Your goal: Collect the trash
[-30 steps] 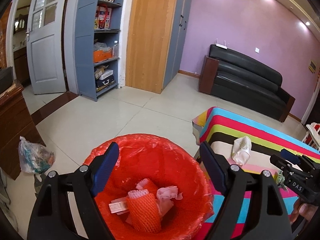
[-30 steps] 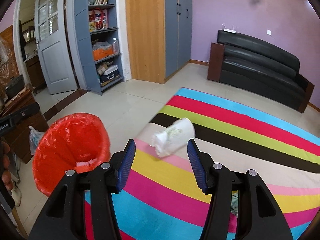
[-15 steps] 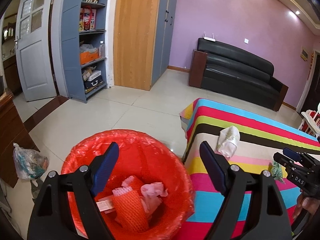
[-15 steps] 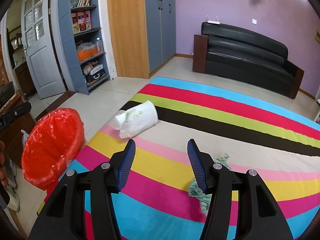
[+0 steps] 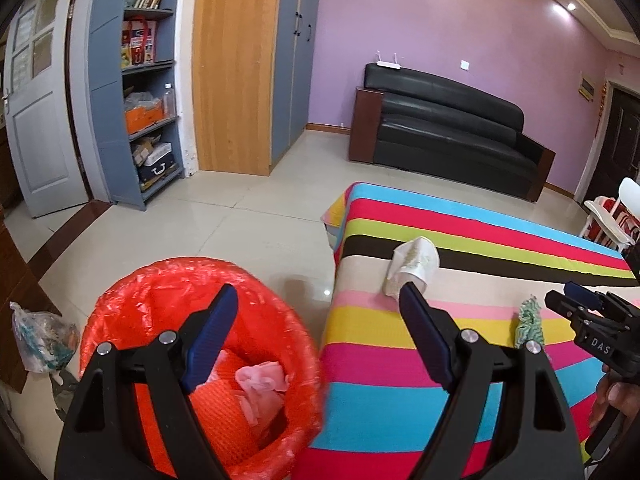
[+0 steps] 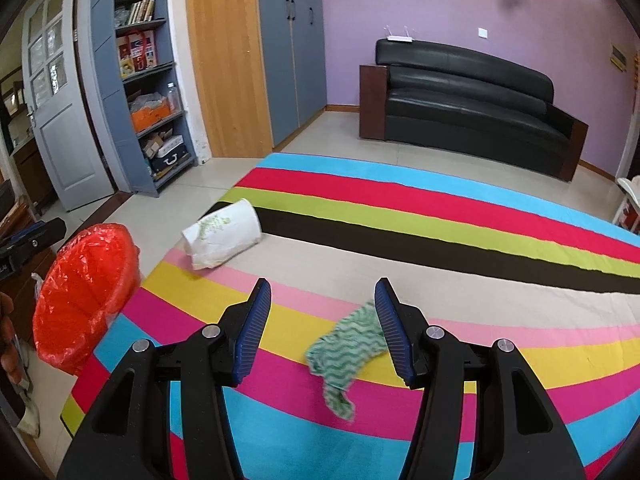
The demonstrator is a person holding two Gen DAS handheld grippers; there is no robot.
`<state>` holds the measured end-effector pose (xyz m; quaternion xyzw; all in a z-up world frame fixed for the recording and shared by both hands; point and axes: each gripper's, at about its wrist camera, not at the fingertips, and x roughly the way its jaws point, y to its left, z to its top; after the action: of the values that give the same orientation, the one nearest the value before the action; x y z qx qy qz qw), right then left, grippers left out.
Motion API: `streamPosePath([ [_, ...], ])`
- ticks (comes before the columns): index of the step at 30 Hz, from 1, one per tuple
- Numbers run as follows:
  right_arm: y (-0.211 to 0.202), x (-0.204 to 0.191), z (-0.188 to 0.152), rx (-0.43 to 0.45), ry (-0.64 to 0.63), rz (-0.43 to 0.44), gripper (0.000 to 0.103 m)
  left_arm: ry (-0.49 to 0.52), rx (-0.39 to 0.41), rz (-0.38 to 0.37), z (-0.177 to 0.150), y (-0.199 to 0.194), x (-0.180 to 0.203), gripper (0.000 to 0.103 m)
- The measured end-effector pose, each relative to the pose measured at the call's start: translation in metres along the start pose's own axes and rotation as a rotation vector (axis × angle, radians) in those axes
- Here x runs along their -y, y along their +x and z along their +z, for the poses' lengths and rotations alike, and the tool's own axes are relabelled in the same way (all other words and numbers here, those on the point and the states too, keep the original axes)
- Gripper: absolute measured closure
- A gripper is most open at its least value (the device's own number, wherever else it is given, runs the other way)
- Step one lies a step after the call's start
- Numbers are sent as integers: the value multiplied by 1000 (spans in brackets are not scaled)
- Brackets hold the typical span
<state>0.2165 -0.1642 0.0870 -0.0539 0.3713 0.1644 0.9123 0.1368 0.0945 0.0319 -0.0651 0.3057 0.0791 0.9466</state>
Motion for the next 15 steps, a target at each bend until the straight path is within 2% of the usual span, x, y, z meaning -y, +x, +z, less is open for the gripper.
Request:
streamPosePath([
  [8, 21, 15, -7, -51, 19, -20, 50, 29, 1, -43, 8, 14, 33, 23],
  [15, 42, 9, -11, -114, 4, -3, 52, 45, -19, -75, 9, 36, 58, 23],
])
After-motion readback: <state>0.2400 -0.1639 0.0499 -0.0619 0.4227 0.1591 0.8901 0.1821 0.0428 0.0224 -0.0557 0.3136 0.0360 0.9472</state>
